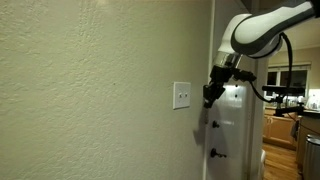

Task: Push the switch on the right up

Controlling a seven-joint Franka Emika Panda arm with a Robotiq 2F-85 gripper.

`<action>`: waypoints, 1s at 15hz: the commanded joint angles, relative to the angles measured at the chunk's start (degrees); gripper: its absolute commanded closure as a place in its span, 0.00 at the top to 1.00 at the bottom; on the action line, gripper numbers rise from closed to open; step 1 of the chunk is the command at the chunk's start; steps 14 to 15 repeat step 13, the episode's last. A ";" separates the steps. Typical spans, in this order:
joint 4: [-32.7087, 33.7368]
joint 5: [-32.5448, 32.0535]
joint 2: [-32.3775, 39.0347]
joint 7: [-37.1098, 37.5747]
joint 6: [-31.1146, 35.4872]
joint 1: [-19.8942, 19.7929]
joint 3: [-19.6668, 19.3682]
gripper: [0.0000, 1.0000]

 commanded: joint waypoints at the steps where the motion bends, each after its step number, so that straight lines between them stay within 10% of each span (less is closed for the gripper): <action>1: -6.66 1.02 -3.73 -2.15 -3.14 1.23 0.60 0.51; 8: -14.16 1.12 -6.64 -7.69 -7.30 4.49 3.03 0.96; 15: -12.93 0.55 -4.31 -6.60 -6.29 4.88 3.69 1.00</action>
